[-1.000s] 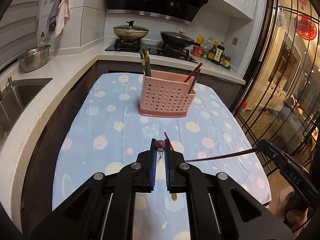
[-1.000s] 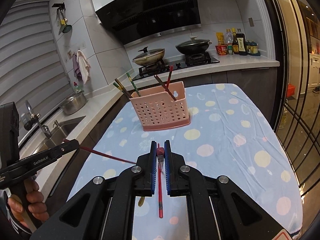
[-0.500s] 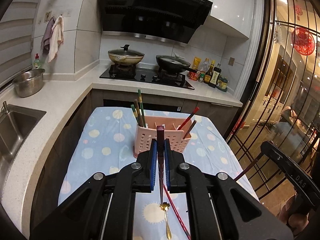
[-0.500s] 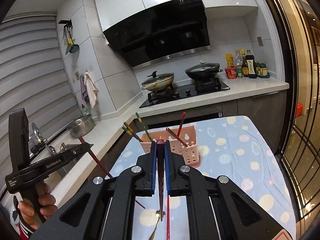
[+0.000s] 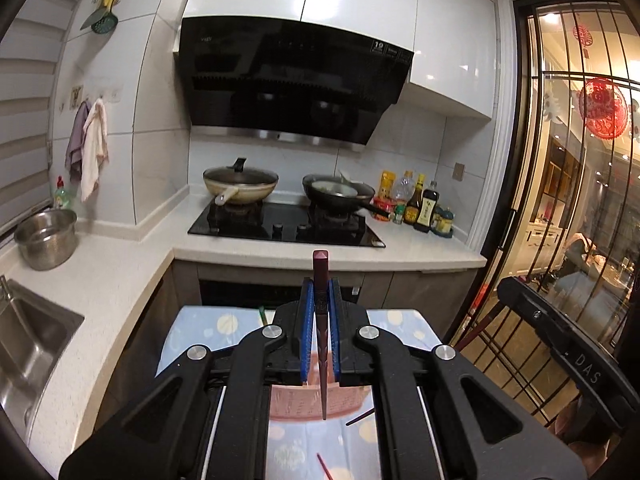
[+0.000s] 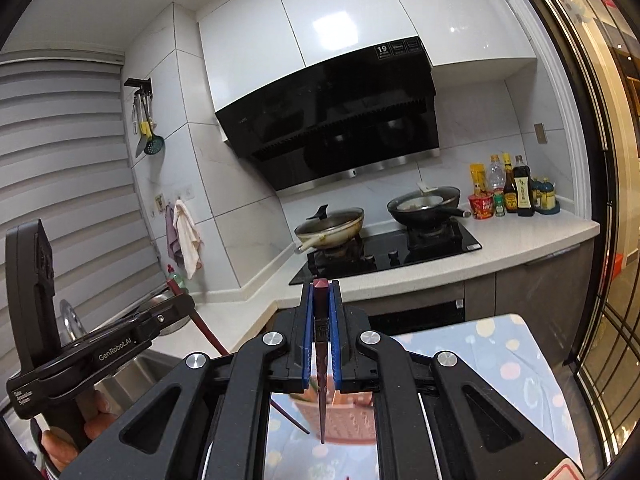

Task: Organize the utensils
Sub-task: 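Lift the dark red chopstick with the left tool while the right tool carries the red chopstick to the holder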

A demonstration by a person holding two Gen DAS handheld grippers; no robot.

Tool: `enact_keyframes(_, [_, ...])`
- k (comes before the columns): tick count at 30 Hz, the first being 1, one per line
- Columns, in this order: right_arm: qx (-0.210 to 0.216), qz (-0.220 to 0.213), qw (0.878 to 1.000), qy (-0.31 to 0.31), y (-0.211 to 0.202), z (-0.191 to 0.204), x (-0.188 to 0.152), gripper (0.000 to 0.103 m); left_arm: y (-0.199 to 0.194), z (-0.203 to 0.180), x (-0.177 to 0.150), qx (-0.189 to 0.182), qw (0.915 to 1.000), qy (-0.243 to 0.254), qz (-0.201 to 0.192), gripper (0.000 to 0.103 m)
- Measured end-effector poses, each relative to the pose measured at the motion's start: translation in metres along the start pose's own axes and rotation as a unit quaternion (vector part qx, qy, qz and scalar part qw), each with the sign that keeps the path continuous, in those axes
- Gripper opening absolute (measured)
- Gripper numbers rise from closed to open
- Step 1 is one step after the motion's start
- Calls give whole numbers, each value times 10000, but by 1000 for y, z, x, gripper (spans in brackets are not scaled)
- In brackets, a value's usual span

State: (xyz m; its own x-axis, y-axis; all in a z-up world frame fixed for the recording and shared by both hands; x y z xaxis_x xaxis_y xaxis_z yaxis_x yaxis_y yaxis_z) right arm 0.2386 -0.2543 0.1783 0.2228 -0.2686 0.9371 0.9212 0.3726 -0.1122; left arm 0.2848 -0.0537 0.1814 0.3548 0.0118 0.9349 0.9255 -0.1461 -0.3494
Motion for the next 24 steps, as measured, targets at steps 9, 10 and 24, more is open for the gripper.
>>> enact_keyframes(9, [-221,-26,9998,17,53,-25,10,7,50,-17,11,61,9999,71,-98,7])
enact_keyframes(10, [-244,19,9997,46,59,-31,8,7,56,-18,10,49,9999,69,-67,7])
enact_keyframes(24, [-341,817,9954,379,127,-71,-46,7,116,-24,-24,85,9987,175,476,7])
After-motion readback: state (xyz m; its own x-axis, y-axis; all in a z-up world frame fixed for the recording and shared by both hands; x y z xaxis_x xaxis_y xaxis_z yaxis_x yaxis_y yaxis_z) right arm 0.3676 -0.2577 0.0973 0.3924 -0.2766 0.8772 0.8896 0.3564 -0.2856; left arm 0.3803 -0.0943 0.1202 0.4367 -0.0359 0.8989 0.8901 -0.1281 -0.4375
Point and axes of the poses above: each gripper's, at about its wrist camera, not at the fingertips, and y roughly the way its jaws point, z to its left, x to its top, the point moved 2 cm from there along y, roughly the way its jaws point, and after that the axes turned 14 degrees about x, right-handed, at the moved point
